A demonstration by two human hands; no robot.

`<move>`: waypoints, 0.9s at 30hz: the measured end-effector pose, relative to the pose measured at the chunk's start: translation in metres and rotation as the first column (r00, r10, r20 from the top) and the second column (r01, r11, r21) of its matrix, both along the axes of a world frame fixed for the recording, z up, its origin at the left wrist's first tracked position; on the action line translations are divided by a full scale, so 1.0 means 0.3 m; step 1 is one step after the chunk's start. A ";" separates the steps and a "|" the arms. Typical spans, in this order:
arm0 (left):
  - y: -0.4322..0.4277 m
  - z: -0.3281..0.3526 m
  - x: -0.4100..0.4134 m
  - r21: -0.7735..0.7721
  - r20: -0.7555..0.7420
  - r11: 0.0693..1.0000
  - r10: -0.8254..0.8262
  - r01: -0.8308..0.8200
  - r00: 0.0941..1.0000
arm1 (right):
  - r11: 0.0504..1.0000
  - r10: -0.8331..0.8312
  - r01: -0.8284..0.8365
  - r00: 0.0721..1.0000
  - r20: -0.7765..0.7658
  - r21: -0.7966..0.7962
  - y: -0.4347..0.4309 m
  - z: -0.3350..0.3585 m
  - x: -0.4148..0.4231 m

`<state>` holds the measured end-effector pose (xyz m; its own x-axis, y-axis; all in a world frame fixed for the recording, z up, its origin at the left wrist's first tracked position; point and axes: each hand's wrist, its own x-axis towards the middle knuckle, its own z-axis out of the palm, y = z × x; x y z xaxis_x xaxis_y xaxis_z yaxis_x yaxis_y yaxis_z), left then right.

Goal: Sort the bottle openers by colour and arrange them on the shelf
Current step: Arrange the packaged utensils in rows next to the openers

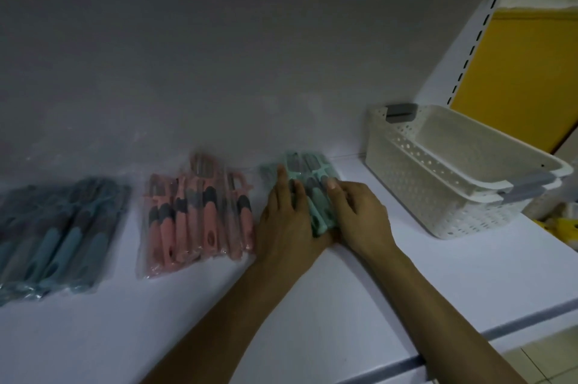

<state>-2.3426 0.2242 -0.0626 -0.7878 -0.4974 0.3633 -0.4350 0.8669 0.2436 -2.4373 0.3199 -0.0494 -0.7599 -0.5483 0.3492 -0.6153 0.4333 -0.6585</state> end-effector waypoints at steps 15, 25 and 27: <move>-0.094 0.020 0.036 -0.058 0.234 0.978 -0.184 0.202 0.955 | 0.983 0.152 -0.152 0.988 -0.011 -0.098 0.002 0.001 0.022; -0.107 0.045 0.047 -0.051 0.426 0.930 -0.310 0.364 0.850 | 0.919 0.117 -0.044 0.979 -0.166 0.391 0.014 0.022 0.028; -0.090 0.051 0.029 -0.124 0.416 0.931 -0.265 0.343 0.870 | 0.891 0.136 -0.091 0.988 -0.069 0.444 0.004 0.035 0.014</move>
<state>-2.3340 0.1971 -0.0474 -0.9846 -0.1636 0.0614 -0.1677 0.9834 -0.0692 -2.4332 0.3209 -0.0390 -0.6585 -0.7429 0.1205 -0.7277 0.5877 -0.3537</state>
